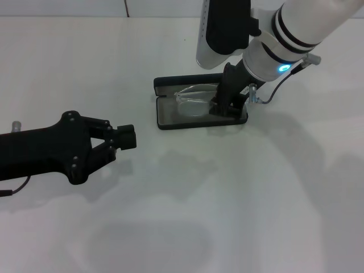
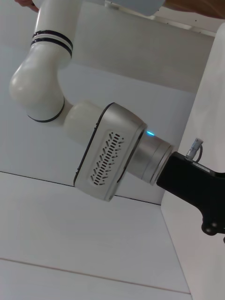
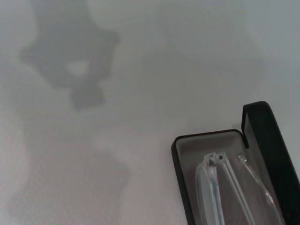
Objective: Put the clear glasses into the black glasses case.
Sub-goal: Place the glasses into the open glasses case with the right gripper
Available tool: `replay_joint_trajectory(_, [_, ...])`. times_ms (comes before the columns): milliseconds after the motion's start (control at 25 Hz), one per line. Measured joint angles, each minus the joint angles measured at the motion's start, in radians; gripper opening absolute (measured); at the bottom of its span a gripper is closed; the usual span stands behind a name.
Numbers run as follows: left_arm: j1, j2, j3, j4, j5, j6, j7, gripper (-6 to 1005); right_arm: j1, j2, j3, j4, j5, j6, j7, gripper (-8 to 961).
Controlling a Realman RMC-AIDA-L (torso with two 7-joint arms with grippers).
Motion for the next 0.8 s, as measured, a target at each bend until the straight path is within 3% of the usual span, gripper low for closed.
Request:
replay_joint_trajectory(560, [-0.007,-0.008,0.002,0.005,-0.002,0.000,-0.001,83,0.000,0.000,-0.016,0.006,0.002,0.010,-0.001,141])
replay_joint_trajectory(800, [-0.002,-0.008,0.000,0.005,-0.007,0.000,-0.002,83,-0.020,0.000,-0.008,-0.054,0.003,0.005,0.000,151])
